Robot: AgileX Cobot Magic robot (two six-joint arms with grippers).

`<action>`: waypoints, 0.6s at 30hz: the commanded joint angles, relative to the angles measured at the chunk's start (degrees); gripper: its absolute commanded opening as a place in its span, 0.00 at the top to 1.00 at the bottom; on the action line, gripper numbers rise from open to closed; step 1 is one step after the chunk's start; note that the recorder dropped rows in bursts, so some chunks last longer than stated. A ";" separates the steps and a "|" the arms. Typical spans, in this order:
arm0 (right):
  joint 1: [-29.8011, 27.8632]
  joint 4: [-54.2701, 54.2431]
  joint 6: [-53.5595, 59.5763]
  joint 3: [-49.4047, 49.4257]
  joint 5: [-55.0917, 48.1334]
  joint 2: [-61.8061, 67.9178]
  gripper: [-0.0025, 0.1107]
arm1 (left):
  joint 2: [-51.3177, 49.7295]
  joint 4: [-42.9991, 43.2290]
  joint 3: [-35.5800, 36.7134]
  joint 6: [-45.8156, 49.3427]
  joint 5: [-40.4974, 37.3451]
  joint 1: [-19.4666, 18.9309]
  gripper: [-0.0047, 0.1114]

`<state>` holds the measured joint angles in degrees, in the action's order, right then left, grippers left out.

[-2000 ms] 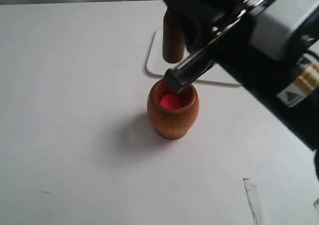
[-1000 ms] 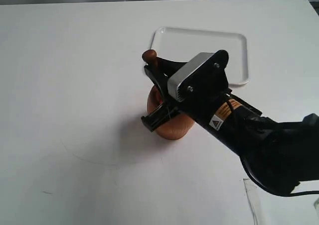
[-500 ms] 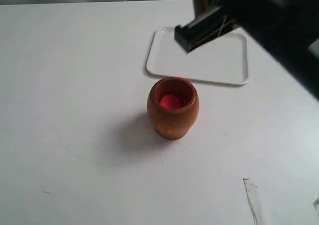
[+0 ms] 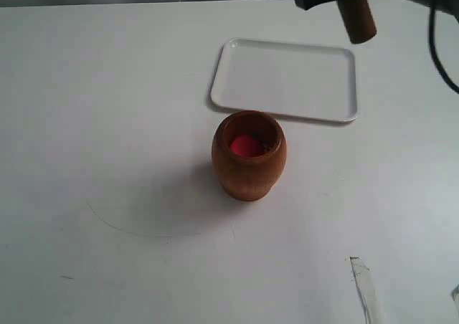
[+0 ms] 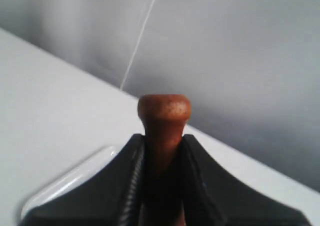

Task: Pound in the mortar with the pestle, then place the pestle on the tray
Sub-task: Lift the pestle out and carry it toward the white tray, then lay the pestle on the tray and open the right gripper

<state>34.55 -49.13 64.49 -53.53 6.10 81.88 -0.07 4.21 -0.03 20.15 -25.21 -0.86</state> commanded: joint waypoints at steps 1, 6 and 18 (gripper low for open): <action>-4.69 0.33 0.56 -7.51 -11.16 12.81 0.98 | 0.07 -0.42 0.03 -0.47 0.17 0.44 0.96; -5.42 1.69 0.56 -14.70 -13.37 24.68 0.98 | 0.07 -0.42 0.03 -0.47 0.17 0.44 0.96; -5.42 2.34 0.56 -22.52 -14.43 41.62 0.98 | 0.07 -0.42 0.03 -0.47 0.17 0.44 0.96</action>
<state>29.46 -47.19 64.70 -75.71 -9.17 122.37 -0.07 4.21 -0.03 20.15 -25.21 -0.86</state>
